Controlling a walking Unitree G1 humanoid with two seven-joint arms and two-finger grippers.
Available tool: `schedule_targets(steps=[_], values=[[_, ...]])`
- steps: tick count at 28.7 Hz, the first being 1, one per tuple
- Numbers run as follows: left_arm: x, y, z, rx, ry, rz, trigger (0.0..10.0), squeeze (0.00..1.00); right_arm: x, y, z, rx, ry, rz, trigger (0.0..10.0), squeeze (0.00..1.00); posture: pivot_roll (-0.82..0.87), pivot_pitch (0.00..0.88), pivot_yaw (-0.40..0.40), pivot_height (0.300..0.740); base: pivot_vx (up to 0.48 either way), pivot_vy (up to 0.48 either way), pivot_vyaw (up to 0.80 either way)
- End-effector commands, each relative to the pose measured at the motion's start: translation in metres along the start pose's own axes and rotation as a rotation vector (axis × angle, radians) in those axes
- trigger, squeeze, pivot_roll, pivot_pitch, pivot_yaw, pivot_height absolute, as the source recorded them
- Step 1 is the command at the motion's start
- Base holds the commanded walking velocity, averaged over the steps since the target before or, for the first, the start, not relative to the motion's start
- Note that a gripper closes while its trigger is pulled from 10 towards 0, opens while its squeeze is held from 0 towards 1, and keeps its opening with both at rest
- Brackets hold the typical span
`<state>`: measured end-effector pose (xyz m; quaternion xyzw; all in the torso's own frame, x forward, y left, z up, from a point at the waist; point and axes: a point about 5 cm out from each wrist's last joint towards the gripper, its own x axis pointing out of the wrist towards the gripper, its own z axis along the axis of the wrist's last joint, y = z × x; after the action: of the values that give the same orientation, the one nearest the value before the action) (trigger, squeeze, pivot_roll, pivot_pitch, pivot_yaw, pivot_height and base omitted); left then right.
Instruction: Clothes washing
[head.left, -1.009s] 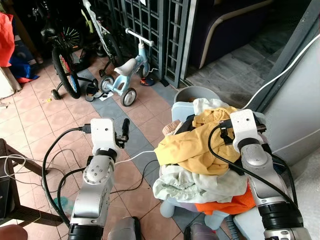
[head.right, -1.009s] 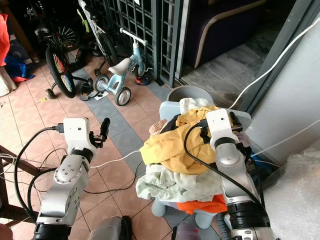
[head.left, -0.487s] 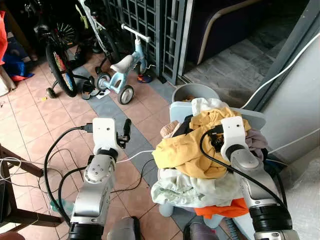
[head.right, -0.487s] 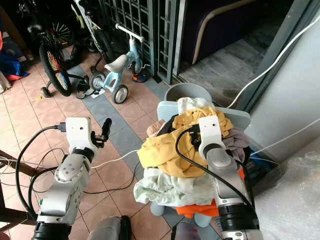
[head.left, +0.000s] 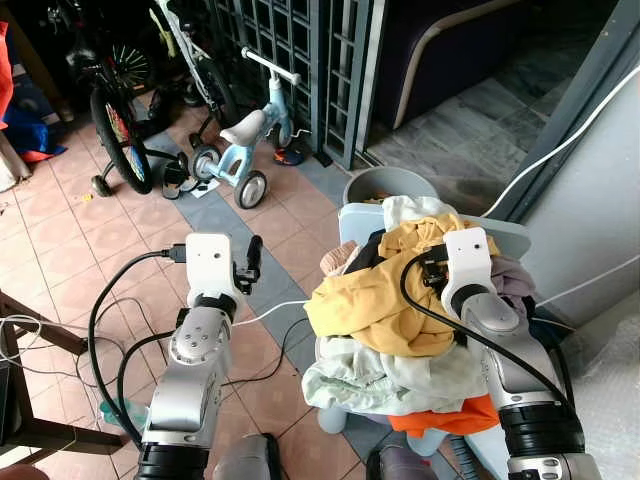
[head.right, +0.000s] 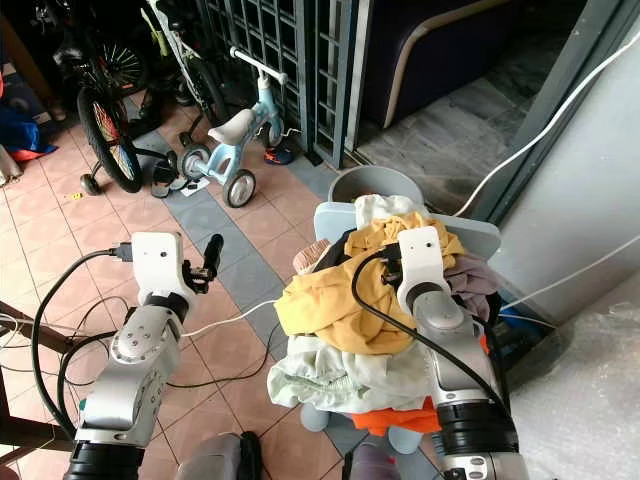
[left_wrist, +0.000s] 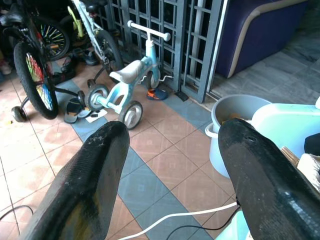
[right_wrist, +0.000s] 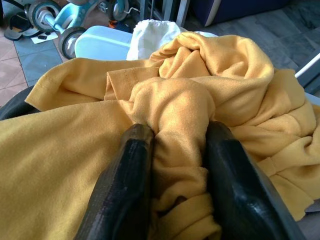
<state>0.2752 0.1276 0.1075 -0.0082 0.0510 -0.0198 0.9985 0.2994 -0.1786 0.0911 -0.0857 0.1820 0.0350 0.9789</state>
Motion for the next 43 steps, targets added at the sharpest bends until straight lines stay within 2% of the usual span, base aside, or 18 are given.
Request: schedule_targets(steps=[1, 8, 13, 14, 17, 25, 26, 28, 32, 36, 43], values=[[0.001, 0.002, 0.001, 0.000, -0.001, 0.018, 10.0, 0.00, 0.000, 0.006, -0.006, 0.017, 0.039, 0.034, 0.0, 0.00, -0.02, 0.105, 0.026, 0.740, 0.000, 0.000, 0.00], [0.001, 0.000, -0.001, -0.019, 0.006, 0.026, 10.0, 0.00, -0.003, 0.009, -0.010, 0.060, 0.047, 0.056, 0.0, 0.00, -0.02, 0.094, 0.018, 0.740, 0.000, 0.000, 0.00], [-0.001, -0.003, -0.003, -0.034, 0.013, 0.018, 10.0, 0.00, -0.005, 0.010, 0.002, 0.153, -0.036, 0.054, 0.0, 0.00, -0.03, 0.084, 0.015, 0.740, 0.000, 0.000, 0.00], [-0.001, -0.003, -0.003, -0.035, 0.012, 0.016, 10.0, 0.00, -0.006, 0.009, 0.014, 0.199, -0.122, 0.044, 0.0, 0.00, -0.03, 0.083, 0.020, 0.740, 0.000, 0.000, 0.00], [0.001, -0.004, -0.003, -0.030, 0.006, 0.009, 10.0, 0.00, -0.007, 0.003, 0.028, 0.227, -0.217, -0.005, 0.0, 0.00, -0.03, 0.075, 0.021, 0.740, 0.000, 0.000, 0.00], [0.004, -0.007, 0.000, -0.022, -0.002, -0.006, 10.0, 0.00, -0.015, -0.005, 0.046, 0.271, -0.369, -0.087, 0.0, 0.00, -0.03, 0.072, 0.036, 0.740, 0.000, 0.000, 0.00], [0.005, -0.007, 0.001, -0.020, -0.004, -0.009, 10.0, 0.00, -0.018, -0.009, 0.056, 0.268, -0.429, -0.109, 0.0, 0.00, -0.03, 0.072, 0.040, 0.740, -0.251, 0.000, 0.00], [0.005, -0.007, 0.001, -0.019, -0.006, -0.012, 10.0, 0.00, -0.019, -0.012, 0.065, 0.266, -0.476, -0.129, 0.0, 0.00, -0.03, 0.071, 0.041, 0.740, -0.249, 0.000, 0.00], [0.007, -0.008, 0.002, -0.018, -0.010, -0.018, 10.0, 0.00, -0.015, -0.017, 0.075, 0.228, -0.504, -0.140, 0.0, 0.00, -0.04, 0.077, 0.040, 0.740, -0.255, 0.000, 0.00], [0.007, -0.007, 0.002, -0.021, -0.010, -0.012, 10.0, 0.00, -0.014, -0.021, 0.072, 0.243, -0.504, -0.156, 0.0, 0.00, -0.03, 0.079, 0.038, 0.740, -0.276, 0.000, 0.00], [0.007, -0.007, 0.001, -0.021, -0.009, -0.011, 10.0, 0.00, -0.016, -0.018, 0.068, 0.232, -0.496, -0.164, 0.0, 0.00, -0.03, 0.084, 0.039, 0.740, -0.145, 0.000, 0.00]])
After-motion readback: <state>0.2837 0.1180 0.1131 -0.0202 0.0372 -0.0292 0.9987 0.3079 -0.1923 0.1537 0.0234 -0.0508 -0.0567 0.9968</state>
